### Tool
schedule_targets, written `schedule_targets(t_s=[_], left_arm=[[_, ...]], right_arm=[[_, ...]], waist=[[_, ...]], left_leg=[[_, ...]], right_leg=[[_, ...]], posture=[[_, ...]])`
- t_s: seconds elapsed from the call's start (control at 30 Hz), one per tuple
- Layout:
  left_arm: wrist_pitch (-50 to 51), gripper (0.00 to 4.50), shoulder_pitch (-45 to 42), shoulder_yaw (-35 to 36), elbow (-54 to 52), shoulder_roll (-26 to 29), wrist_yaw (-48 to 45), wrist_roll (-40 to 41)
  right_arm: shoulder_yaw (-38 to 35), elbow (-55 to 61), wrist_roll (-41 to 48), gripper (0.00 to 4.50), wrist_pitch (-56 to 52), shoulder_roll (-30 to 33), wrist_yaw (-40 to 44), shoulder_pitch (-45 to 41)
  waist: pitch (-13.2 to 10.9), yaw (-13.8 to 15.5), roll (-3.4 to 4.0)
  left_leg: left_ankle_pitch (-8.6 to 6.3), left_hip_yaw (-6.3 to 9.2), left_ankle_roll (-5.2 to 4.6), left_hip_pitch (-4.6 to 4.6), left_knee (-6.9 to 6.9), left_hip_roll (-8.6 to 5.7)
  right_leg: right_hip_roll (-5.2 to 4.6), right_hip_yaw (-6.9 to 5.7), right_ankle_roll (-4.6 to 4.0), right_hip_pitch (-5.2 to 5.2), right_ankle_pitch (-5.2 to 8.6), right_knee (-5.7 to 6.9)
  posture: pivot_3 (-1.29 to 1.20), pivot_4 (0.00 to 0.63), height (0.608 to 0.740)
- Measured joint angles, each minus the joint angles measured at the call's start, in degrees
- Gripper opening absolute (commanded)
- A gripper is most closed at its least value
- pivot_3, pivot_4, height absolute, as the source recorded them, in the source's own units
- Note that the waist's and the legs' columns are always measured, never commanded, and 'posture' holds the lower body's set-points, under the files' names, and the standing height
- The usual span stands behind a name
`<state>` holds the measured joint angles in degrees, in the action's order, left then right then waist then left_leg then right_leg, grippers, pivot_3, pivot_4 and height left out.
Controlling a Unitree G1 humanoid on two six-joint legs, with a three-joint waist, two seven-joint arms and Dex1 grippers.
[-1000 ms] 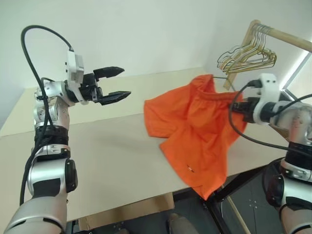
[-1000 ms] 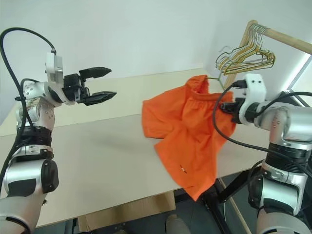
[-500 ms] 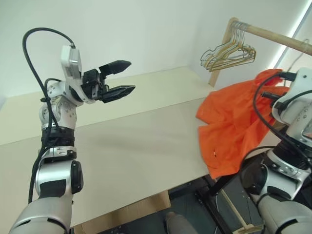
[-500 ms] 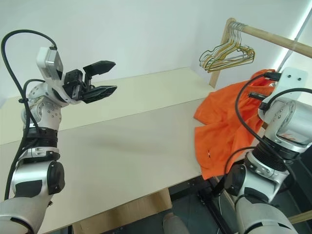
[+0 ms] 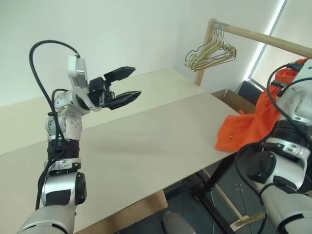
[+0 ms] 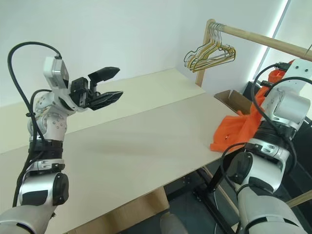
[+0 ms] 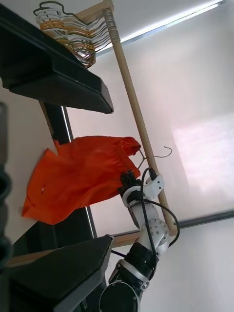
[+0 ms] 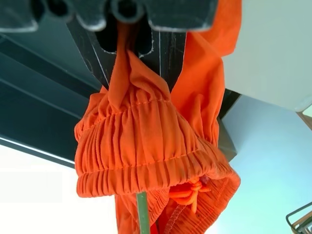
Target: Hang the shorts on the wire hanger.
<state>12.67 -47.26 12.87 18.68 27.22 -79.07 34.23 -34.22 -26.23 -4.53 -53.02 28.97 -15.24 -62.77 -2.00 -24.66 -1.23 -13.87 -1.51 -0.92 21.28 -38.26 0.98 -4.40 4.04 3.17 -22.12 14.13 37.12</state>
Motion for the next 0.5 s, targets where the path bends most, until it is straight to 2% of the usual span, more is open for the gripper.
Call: schedule_targets(t_s=[0.27,0.5], left_arm=[[0.52,4.32,0.63,-0.03,-2.34,1.24,1.05,0.9],[0.44,4.32,1.2,-0.61,-2.46,1.45,1.53,1.07]], right_arm=[[-2.17,-18.71,7.2,0.0,6.21,5.15,-0.06,-7.4],[-5.09,-28.47,13.36,0.0,8.69,8.29,-1.96,-9.84]], waist=[[0.0,0.21,0.0],[-0.02,0.3,-0.01]], left_leg=[[0.0,0.0,0.0,0.02,0.12,-0.08],[-0.01,-0.04,-0.01,0.07,0.17,-0.1]], right_leg=[[-0.05,0.08,0.08,0.03,-0.02,-0.23],[-0.07,0.09,0.12,0.04,-0.03,-0.35]], posture=[[-0.27,0.0,0.74],[-0.28,0.0,0.74]])
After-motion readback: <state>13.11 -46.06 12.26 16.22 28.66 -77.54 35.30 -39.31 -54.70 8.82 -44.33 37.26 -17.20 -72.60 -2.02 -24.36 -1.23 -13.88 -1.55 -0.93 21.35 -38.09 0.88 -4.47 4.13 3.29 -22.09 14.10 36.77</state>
